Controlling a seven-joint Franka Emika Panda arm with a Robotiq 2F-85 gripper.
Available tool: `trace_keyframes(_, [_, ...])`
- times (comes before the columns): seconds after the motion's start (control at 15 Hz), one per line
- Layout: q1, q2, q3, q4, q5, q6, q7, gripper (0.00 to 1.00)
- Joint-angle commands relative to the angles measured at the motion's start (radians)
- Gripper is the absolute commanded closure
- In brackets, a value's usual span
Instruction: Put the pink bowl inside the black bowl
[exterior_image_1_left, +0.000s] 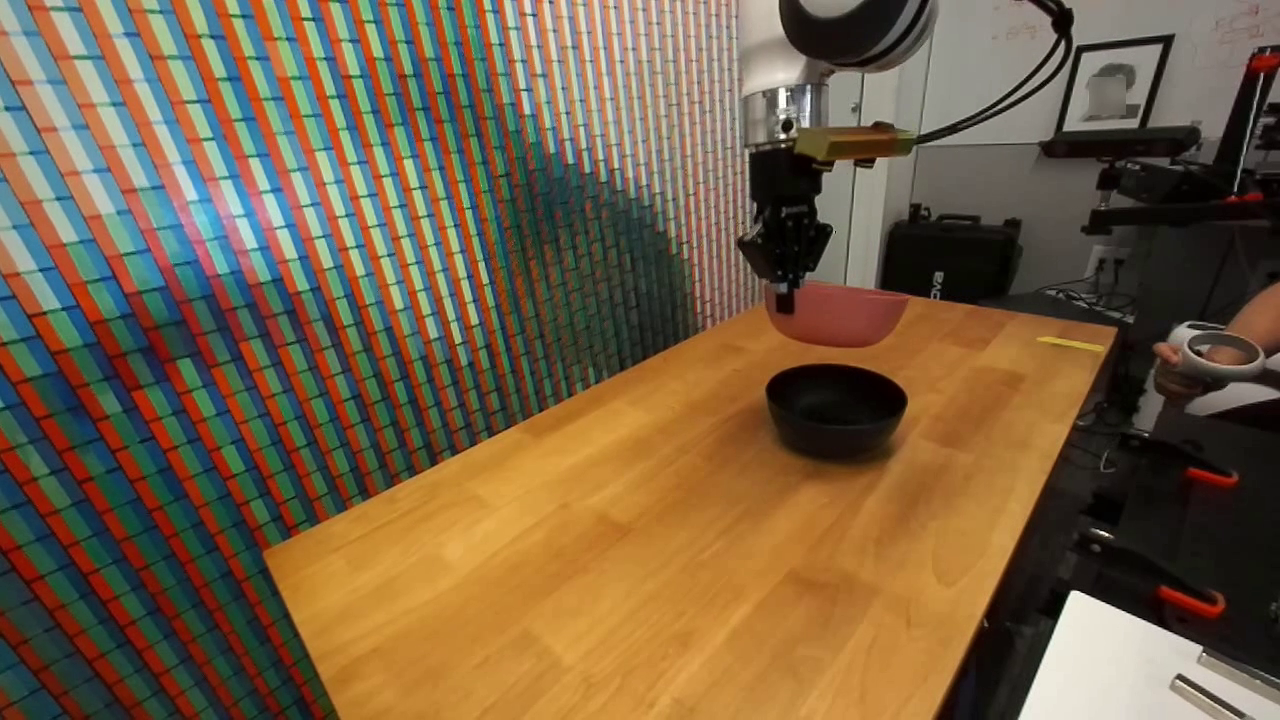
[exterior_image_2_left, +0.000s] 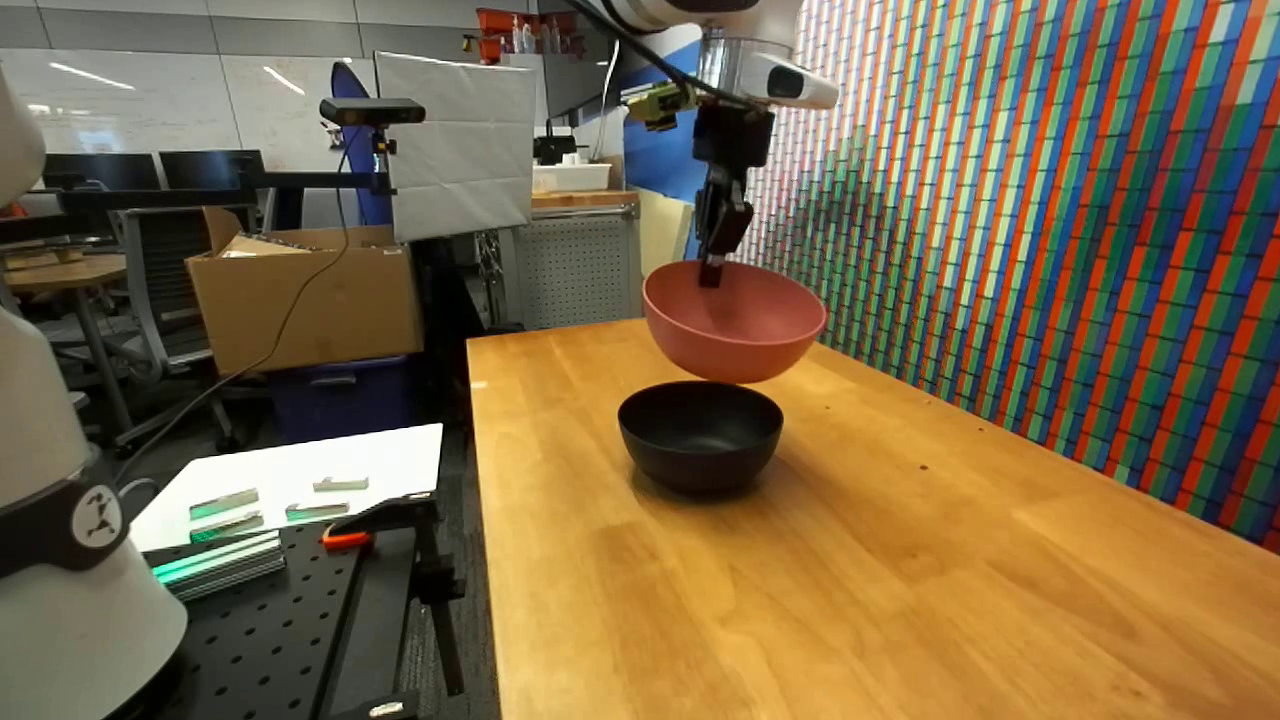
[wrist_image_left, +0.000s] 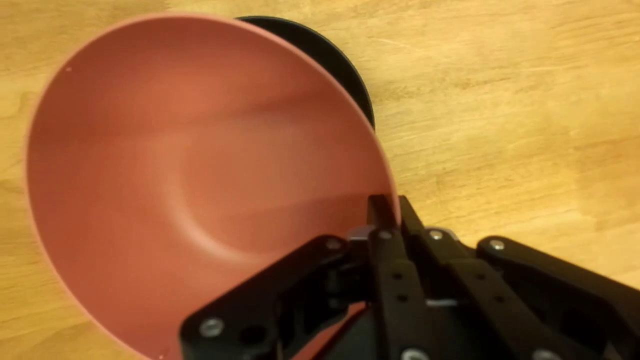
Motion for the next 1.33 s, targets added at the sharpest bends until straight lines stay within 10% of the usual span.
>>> trace_keyframes(0.0, [0.02, 0.027, 0.002, -0.043, -0.092, 0.087, 0.017, 0.99])
trace_keyframes(1.0, [0.094, 0.075, 0.001, -0.115, -0.19, 0.174, 0.032, 0.99])
trace_keyframes(1.07, [0.094, 0.072, -0.001, -0.121, -0.198, 0.174, 0.035, 0.71])
trace_keyframes(1.27, [0.095, 0.064, -0.002, -0.136, -0.222, 0.175, 0.039, 0.56])
